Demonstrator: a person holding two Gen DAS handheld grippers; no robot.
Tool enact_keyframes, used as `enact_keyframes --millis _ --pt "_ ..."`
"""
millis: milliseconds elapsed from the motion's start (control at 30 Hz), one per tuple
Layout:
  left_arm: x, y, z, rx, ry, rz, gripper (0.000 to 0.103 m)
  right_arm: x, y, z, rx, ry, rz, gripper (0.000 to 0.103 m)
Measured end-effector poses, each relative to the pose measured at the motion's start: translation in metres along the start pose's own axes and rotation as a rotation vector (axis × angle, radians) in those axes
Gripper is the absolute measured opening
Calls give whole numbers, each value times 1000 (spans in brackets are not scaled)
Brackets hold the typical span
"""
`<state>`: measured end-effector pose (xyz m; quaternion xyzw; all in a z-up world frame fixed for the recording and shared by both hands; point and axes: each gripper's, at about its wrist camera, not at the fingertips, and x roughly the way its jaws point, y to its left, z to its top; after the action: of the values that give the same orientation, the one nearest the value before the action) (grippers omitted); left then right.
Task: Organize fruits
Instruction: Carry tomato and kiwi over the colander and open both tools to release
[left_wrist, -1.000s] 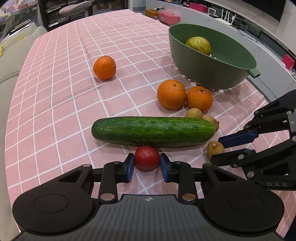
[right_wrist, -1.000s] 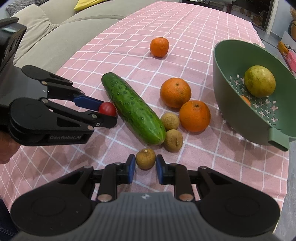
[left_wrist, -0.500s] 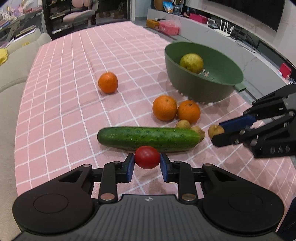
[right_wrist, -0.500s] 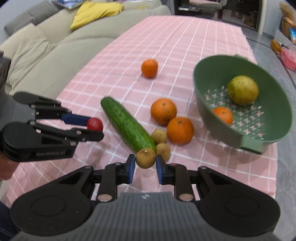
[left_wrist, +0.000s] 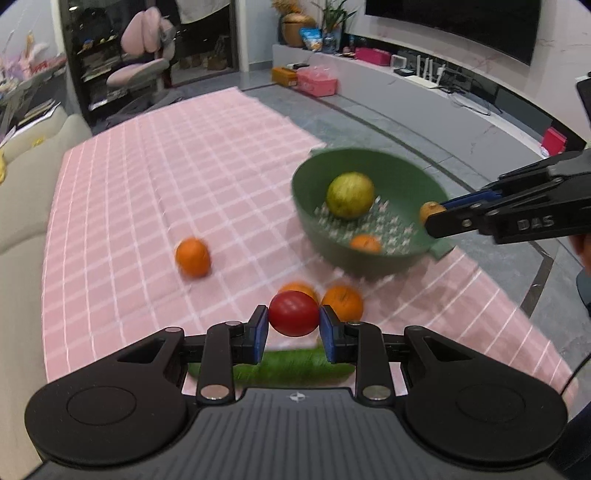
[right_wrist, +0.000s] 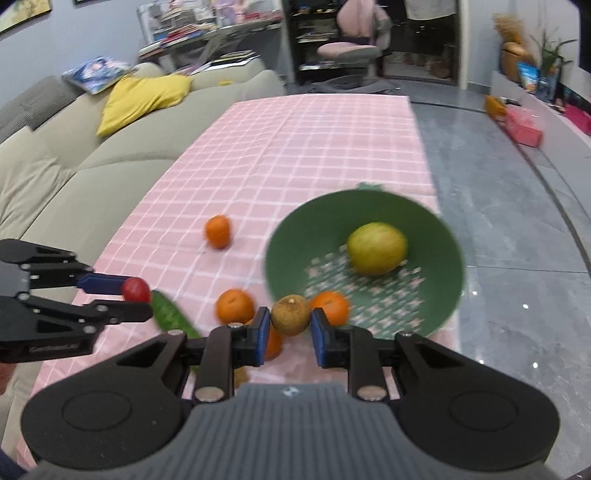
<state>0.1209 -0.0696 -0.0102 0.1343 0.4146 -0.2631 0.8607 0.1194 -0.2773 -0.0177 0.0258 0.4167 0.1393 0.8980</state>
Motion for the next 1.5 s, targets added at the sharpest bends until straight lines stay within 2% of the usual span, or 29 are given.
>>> enact_keyframes --millis 133,400,667,700,933,1333,1500 --pt "12 -14 28 28 -9 0 33 5 -18 13 28 -20 -23 20" --pt "55 -37 61 4 0 7 33 29 -54 25 77 -6 -64 20" --pt "91 -47 63 71 74 19 33 55 -72 24 97 35 -94 20" --pt "94 -45 61 73 84 21 36 58 -72 24 92 40 -94 20" --pt "98 -39 68 77 81 27 37 73 -64 20 52 85 -94 20" --pt "108 -48 79 127 103 37 34 84 -64 17 40 111 -91 21" --pt "103 -47 81 110 90 45 42 79 -65 19 53 95 -92 23"
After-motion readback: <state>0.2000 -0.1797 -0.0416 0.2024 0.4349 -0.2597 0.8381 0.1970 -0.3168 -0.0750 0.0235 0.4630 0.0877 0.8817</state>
